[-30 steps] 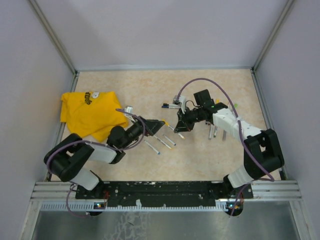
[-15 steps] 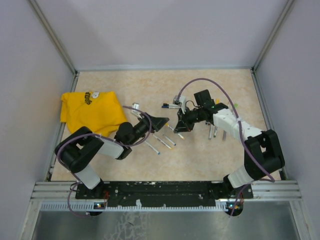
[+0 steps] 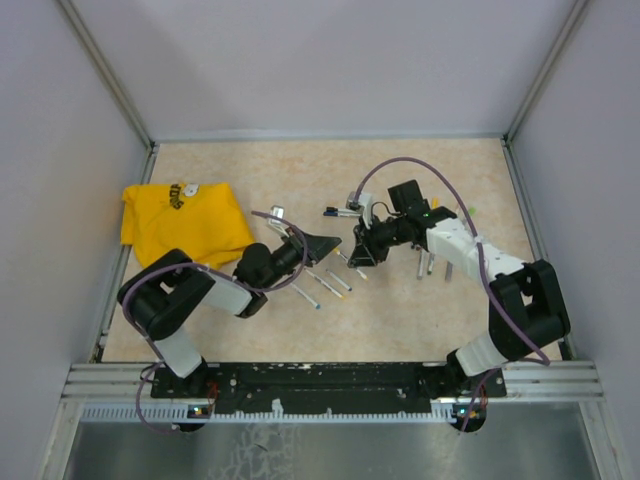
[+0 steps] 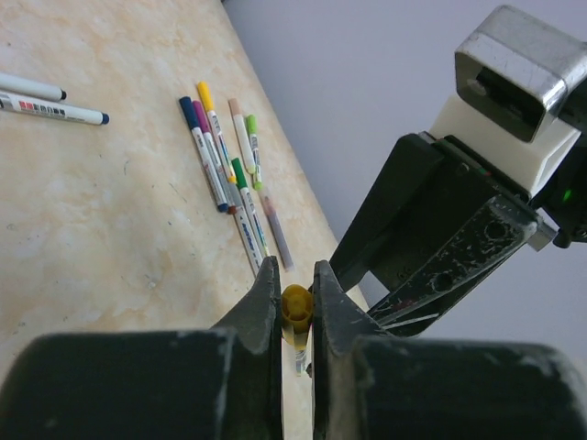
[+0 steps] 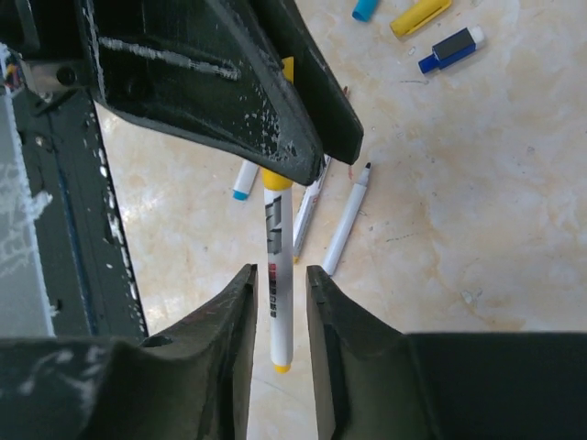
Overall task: Open the pen caps
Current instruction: Open the pen cap from the pen, then place the pen at the center of the board, then place the pen cap at the center of the board.
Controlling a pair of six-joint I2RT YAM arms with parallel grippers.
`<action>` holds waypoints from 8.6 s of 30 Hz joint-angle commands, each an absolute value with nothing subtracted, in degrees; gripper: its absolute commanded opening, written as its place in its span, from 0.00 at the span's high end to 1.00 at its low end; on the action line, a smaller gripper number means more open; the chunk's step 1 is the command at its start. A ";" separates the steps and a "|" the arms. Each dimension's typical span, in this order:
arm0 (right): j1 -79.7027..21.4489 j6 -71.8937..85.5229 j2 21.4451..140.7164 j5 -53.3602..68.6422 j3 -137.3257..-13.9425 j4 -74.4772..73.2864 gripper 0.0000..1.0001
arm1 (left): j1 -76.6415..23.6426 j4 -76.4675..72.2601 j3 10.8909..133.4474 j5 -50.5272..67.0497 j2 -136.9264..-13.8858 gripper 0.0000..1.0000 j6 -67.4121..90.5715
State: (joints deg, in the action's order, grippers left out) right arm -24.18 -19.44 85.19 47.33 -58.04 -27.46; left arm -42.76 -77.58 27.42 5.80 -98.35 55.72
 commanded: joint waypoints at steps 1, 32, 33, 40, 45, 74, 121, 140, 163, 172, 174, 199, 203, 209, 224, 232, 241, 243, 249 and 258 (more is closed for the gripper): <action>-24.17 -19.26 82.15 48.69 -57.99 -24.76 0.65 | -43.15 -81.42 27.88 8.39 -99.43 1.00 55.93; -29.57 -22.49 85.79 44.69 -57.75 -26.17 1.00 | -22.75 -78.40 25.25 8.30 -88.14 1.00 53.32; -29.54 -22.31 85.69 43.77 -57.77 -25.93 1.00 | -22.27 -77.79 24.44 8.71 -86.76 1.00 52.75; -29.53 -20.27 85.59 32.53 -56.88 -22.57 1.00 | -21.53 -66.72 17.68 10.49 -74.41 1.00 46.83; -29.55 -18.57 86.47 24.35 -56.19 -19.98 1.00 | -21.40 -57.86 12.25 10.07 -65.62 1.00 44.70; -30.19 -13.12 94.20 17.58 -57.36 -17.56 1.00 | -21.43 -45.88 6.84 15.32 -55.22 1.00 47.77; -33.49 -12.13 98.84 12.88 -59.64 -19.46 0.84 | -21.44 -46.23 6.88 17.28 -56.26 1.00 48.55; -33.52 -13.68 91.26 11.69 -59.30 -19.98 0.62 | -22.31 -43.89 10.59 20.73 -60.59 1.00 49.12; -31.11 -18.29 80.88 17.06 -57.76 -21.44 0.54 | -33.71 -34.83 19.82 11.34 -66.48 1.00 40.66; -30.00 -18.64 79.75 18.54 -57.66 -21.72 0.54 | -34.35 -32.86 22.85 11.26 -69.58 1.00 38.56; -29.82 -18.66 79.56 18.77 -57.58 -21.75 0.54 | -34.43 -32.35 23.51 11.04 -70.17 1.00 38.26; -27.51 -18.39 77.63 19.60 -57.36 -21.48 0.53 | -39.01 -18.82 41.77 0.89 -90.54 1.00 43.28; -27.42 -18.43 77.61 19.73 -57.22 -21.48 0.53 | -39.44 -17.70 44.23 0.58 -93.11 1.00 43.61; -27.25 -18.42 77.52 19.72 -57.30 -21.47 0.53 | -39.90 -16.12 47.26 0.11 -95.96 1.00 43.42; -27.07 -18.45 77.52 19.72 -57.13 -21.36 0.53 | -40.17 -15.56 49.35 0.60 -97.99 1.00 42.67; -26.99 -18.33 77.52 19.74 -57.13 -21.43 0.53 | -40.16 -15.64 49.59 0.77 -97.98 1.00 42.44; -26.98 -18.28 77.58 19.74 -57.06 -21.32 0.53 | -40.10 -15.73 49.66 1.01 -98.17 1.00 42.45; -26.98 -18.33 77.62 19.70 -57.07 -21.27 0.53 | -40.18 -15.75 49.74 1.14 -98.15 1.00 42.43; -27.00 -18.32 77.61 19.75 -57.11 -21.27 0.53 | -40.12 -15.73 49.91 1.16 -98.41 1.00 42.45; -26.90 -18.44 77.52 19.60 -57.03 -21.27 0.53 | -40.17 -13.73 52.16 -0.62 -100.56 1.00 42.65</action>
State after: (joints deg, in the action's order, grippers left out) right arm -27.55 -17.96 79.88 19.33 -56.88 -22.76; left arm -39.83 -14.79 49.60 0.58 -99.29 43.22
